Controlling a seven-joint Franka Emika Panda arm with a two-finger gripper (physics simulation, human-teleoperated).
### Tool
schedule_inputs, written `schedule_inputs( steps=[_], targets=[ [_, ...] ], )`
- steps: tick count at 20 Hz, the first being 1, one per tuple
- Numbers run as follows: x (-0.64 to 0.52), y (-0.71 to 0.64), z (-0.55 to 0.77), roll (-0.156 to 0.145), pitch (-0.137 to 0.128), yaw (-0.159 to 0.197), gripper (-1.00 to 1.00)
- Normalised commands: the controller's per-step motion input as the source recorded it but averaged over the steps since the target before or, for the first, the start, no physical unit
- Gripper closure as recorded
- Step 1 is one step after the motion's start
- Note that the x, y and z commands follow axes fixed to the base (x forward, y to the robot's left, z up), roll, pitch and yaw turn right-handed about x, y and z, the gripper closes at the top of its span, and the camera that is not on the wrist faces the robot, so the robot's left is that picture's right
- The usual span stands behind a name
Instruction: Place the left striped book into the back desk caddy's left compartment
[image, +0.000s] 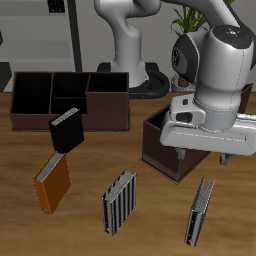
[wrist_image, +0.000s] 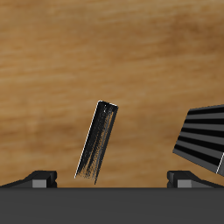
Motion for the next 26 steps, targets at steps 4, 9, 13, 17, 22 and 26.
schedule_inputs(
  steps=[4, 9, 13, 17, 22, 26],
  targets=[
    [0.16, 0.0, -0.35, 0.028, 0.036, -0.005, -1.0],
    [0.09, 0.03, -0.29, 0.013, 0.003, -0.013, -1.0],
    [0.07, 0.02, -0.23, 0.013, 0.014, -0.001, -1.0],
    [0.1, -0.02, -0.41, 0.01, 0.053, -0.03, -1.0],
    [0.04, -0.02, -0.2, 0.009, 0.01, 0.001, -1.0],
    [0.04, 0.05, -0.25, 0.017, 0.028, -0.008, -1.0]
  ],
)
